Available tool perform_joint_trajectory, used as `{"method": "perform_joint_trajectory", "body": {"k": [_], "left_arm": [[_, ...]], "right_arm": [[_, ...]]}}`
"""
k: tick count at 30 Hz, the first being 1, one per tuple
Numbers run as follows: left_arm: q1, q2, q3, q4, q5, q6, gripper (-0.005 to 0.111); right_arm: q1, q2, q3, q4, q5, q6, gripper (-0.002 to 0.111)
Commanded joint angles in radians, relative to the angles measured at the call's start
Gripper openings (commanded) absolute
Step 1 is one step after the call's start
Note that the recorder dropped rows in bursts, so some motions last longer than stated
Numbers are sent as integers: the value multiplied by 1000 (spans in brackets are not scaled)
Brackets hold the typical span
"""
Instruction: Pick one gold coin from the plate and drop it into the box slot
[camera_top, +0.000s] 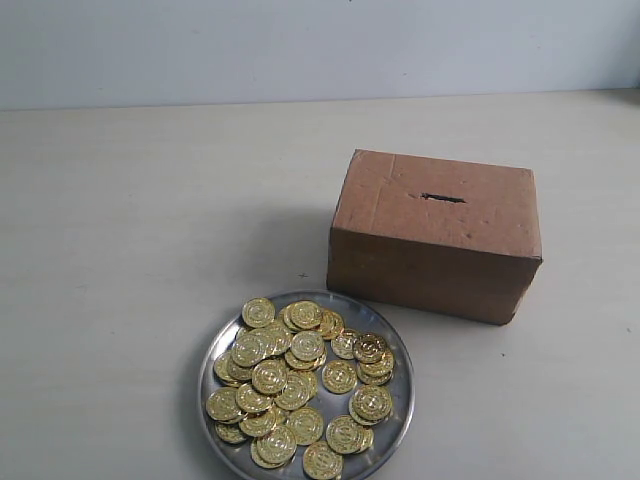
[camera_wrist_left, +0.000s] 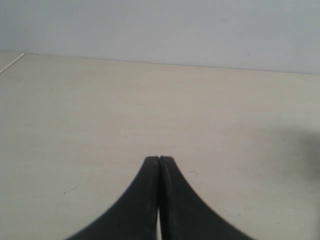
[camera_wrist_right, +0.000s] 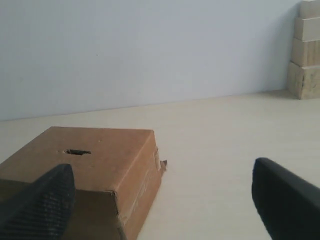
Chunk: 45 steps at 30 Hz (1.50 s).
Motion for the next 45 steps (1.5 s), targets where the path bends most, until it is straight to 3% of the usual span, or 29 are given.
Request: {"method": "perform_joint_trajectory", "body": {"k": [1,13,19,32,35,37,40,41,45], "left_arm": [[2,-5,4,3,-4,-11,0],[2,-5,4,3,-4,-11,0],[2,-5,4,3,-4,-11,0],[2,-5,4,3,-4,-11,0],[2,-5,4,3,-4,-11,0],[2,-5,4,3,-4,-11,0],[2,-5,4,3,-4,-11,0],[2,-5,4,3,-4,-11,0],[2,-5,4,3,-4,-11,0]], "right_arm": [[-4,-5,5,21,45,1,90],[-4,-5,5,52,69,4,90],[-4,-5,5,52,86,-139,90],[-4,-5,5,61,93,-120,88],[-4,-5,5,59,93,-120,74],[-4,-5,5,59,93,-120,53],[-4,-5,5,59,91,-120,8],[-4,-5,5,64,90,-111,2],[-4,-5,5,62,92,-111,1]]}}
